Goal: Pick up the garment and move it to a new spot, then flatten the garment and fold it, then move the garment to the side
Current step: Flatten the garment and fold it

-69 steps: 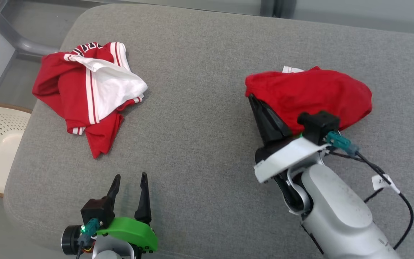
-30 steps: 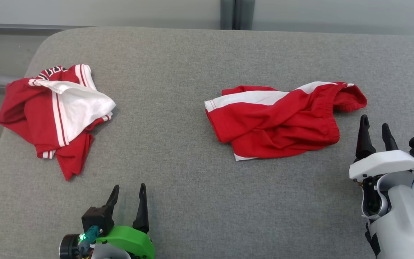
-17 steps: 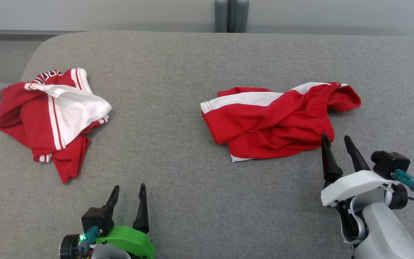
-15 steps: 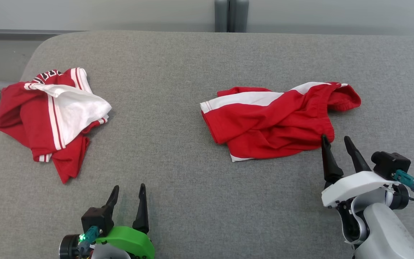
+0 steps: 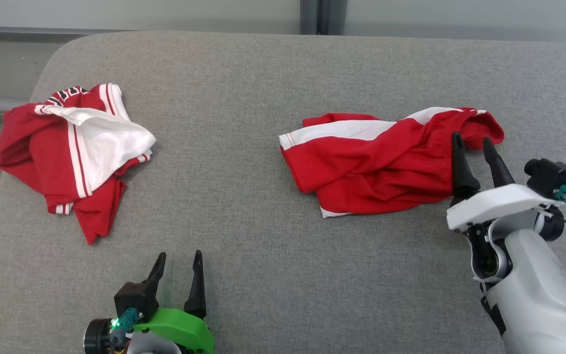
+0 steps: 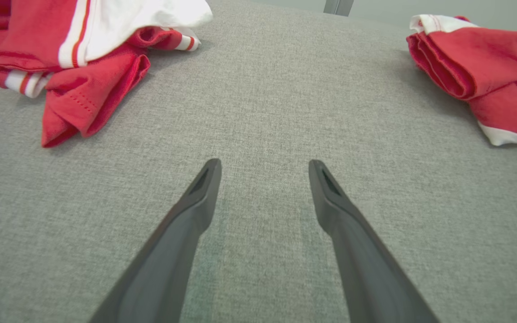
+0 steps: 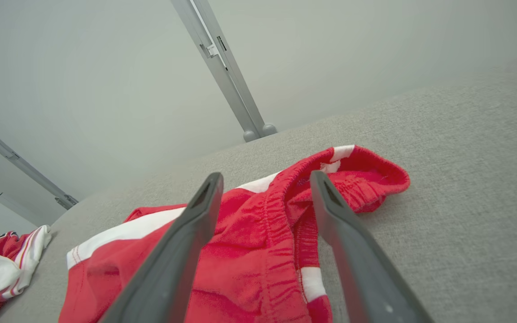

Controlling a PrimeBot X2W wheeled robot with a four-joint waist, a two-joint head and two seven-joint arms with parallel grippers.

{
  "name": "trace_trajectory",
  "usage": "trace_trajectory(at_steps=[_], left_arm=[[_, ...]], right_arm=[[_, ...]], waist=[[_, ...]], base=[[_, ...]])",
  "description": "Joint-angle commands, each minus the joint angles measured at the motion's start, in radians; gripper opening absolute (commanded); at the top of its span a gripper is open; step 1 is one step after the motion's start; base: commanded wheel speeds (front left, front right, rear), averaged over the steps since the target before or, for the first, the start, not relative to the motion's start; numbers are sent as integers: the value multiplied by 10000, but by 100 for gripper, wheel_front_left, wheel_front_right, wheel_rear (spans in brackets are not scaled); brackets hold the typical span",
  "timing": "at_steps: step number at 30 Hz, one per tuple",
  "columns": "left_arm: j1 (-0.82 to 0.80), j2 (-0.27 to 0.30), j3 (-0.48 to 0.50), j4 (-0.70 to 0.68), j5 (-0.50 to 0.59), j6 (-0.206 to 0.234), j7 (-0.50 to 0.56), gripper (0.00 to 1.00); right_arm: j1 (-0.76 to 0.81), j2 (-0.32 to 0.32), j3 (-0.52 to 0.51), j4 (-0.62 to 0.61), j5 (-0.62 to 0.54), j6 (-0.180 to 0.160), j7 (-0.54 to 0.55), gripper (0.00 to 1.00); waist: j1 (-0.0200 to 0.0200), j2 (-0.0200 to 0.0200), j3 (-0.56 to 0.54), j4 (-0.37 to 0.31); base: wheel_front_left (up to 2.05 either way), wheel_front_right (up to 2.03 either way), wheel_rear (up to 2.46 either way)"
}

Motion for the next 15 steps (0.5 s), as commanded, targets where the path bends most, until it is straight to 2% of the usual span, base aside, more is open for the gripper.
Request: trace_trajectory(at_steps=[1,9,15], left_arm=[[-168,34,-37,-19,-5,-19,-5,100],[-329,34,-232,-115,-111,63,-5,100],[-484,33,-329,-217,-120,108,-5,100]], right_arm=[[-402,-138,-22,265,173,4,-4,100],[-2257,-457,-442,2490,1246,4,534,100],[-2946,-558,-601,3731,1748,4,848,100]], waist=[[0,0,119,98],[0,0,467,436],[0,0,701,644]], base=[[0,0,0],[0,0,0],[0,0,0]])
